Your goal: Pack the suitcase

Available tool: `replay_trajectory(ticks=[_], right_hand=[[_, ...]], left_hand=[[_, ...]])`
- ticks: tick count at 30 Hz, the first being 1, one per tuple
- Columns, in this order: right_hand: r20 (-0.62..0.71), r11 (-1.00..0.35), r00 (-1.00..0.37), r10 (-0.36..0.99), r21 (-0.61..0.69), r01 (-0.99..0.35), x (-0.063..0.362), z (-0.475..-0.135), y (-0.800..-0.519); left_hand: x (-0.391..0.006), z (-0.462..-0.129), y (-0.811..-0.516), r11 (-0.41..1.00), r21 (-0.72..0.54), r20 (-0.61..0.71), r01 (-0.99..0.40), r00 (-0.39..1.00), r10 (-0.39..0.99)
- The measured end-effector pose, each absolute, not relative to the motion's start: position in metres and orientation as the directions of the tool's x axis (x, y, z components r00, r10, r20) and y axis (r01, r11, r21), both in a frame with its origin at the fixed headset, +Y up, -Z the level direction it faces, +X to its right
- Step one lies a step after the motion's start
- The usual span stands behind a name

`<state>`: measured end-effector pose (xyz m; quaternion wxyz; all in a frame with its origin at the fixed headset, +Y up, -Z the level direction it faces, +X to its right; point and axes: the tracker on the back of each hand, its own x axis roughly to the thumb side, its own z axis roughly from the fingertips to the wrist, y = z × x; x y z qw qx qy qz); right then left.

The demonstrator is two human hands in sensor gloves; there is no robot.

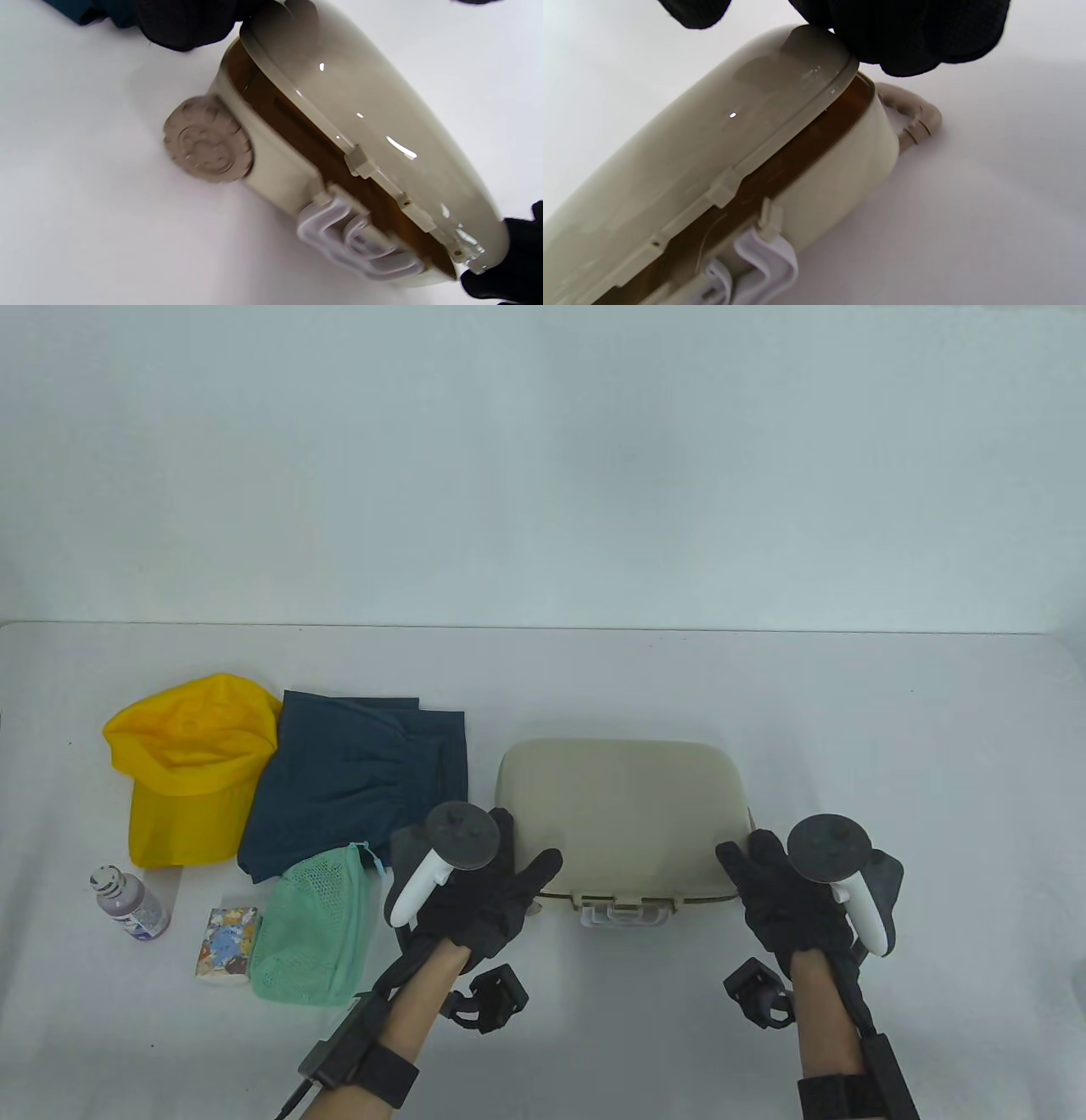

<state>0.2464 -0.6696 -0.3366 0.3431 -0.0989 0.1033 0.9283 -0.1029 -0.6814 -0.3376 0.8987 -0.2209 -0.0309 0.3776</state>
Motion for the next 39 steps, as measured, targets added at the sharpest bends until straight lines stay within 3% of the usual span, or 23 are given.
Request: replay_trajectory(ticks=[9,18,25,30,39], right_hand=[[-0.182,-0.758,-0.748,0.638,0.021,-0.652,0.249,-0.35,-0.623],[-0.161,-0.718,-0.707,0.688,-0.011,-0.696,0.254,-0.393,-0.581],[-0.14,-0.617,-0.612,0.779,0.004,-0.787,0.256,-0.429,-0.583],[-0.12,-0.468,-0.478,0.87,0.103,-0.878,0.254,-0.449,-0.603],[-0.116,-0.462,-0.478,0.871,0.142,-0.876,0.254,-0.471,-0.612]], left_hand=[[-0.114,-0.356,-0.633,0.564,-0.383,-0.082,-0.731,0.635,0.768],[-0.115,-0.396,-0.594,0.515,-0.319,-0.081,-0.796,0.564,0.822],[-0.113,-0.426,-0.593,0.414,-0.276,-0.066,-0.868,0.447,0.892],[-0.112,-0.443,-0.613,0.22,-0.261,-0.056,-0.94,0.242,0.969],[-0.116,-0.466,-0.618,0.226,-0.277,-0.046,-0.934,0.248,0.968]])
